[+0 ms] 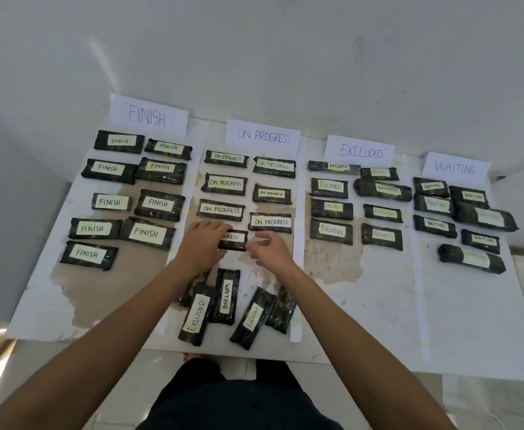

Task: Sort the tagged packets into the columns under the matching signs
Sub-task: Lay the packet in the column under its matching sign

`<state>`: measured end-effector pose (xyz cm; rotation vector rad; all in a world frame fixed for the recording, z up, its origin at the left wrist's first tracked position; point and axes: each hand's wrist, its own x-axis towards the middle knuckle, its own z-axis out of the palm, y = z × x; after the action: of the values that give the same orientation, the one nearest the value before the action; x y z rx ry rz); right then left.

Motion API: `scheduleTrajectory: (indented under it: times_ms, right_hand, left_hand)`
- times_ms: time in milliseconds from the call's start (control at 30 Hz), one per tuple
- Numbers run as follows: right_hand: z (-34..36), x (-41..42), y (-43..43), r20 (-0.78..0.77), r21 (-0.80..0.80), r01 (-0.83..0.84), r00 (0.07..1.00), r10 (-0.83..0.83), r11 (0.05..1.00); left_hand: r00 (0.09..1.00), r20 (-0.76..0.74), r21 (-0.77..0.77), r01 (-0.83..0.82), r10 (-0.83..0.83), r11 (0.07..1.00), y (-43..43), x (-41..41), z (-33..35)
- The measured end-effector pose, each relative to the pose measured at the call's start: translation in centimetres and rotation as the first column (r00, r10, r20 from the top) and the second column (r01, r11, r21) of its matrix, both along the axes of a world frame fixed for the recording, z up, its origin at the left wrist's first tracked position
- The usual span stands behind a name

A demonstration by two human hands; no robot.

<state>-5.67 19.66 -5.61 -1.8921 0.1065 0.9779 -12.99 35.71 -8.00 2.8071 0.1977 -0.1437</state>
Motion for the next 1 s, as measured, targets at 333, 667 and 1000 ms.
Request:
scheduleTrajectory:
  times_ms: [333, 667, 1000]
  right_hand:
    - [-2.8, -0.1, 0.3, 0.031, -0.088, 0.015, 0.999, -0.012, 0.996]
    - [-2.7, -2.2, -0.3, 0.144, -0.205, -0.207, 0.96, 0.238, 0.957]
    - [-4.7, -5.8, 1.5, 0.189, -0.752, -0.563, 0.312, 0.931, 0.342]
  left_hand:
    - [0.988, -0.153, -0.013, -0.017, 0.015, 1.0, 3.6, 1.3, -4.0]
    - [0.995, -0.043, -0.131, -0.092, 0.087, 0.987, 2.5, -1.6, -3.3]
    - [0.974, -0.053, -0.216, -0.225, 0.219, 0.95, -0.3, -9.7, -3.2]
